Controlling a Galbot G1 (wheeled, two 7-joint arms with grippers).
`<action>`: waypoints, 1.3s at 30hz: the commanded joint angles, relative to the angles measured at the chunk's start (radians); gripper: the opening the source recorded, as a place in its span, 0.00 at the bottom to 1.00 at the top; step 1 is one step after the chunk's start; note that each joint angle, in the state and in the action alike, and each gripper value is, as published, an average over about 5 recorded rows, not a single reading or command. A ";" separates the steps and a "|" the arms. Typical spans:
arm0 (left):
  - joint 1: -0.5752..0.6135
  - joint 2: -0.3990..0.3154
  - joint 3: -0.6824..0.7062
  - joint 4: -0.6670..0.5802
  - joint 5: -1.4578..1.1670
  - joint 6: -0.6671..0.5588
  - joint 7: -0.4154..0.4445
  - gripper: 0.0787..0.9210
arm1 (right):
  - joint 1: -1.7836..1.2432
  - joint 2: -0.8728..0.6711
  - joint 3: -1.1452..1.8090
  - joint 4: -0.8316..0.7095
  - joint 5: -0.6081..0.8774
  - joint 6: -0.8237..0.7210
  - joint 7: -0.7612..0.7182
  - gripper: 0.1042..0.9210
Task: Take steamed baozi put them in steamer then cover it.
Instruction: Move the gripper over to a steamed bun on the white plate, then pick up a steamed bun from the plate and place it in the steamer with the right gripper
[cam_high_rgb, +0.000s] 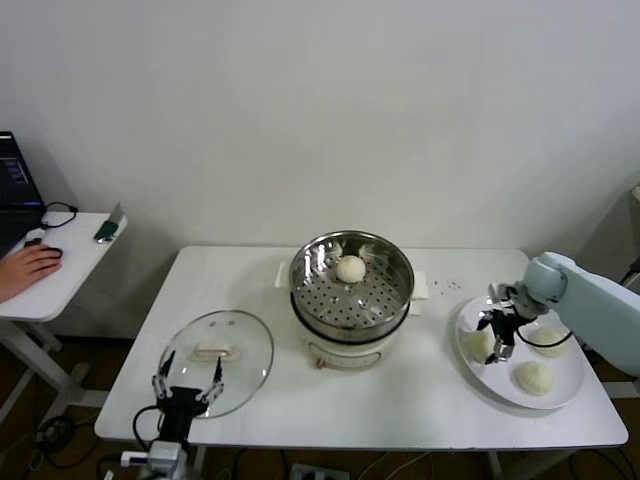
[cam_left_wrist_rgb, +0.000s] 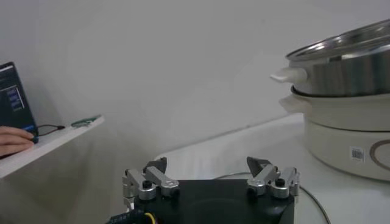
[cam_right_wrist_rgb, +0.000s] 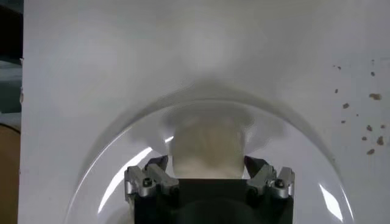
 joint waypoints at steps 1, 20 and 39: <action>0.001 0.000 0.001 0.000 -0.001 -0.001 0.000 0.88 | -0.016 0.019 0.015 -0.020 -0.012 0.001 -0.004 0.83; 0.018 0.009 0.002 -0.027 -0.001 0.005 0.000 0.88 | 0.313 -0.036 -0.212 0.007 0.192 0.002 -0.018 0.76; 0.041 0.010 0.045 -0.065 0.003 0.006 0.007 0.88 | 0.892 0.351 -0.681 0.036 0.747 -0.131 0.002 0.76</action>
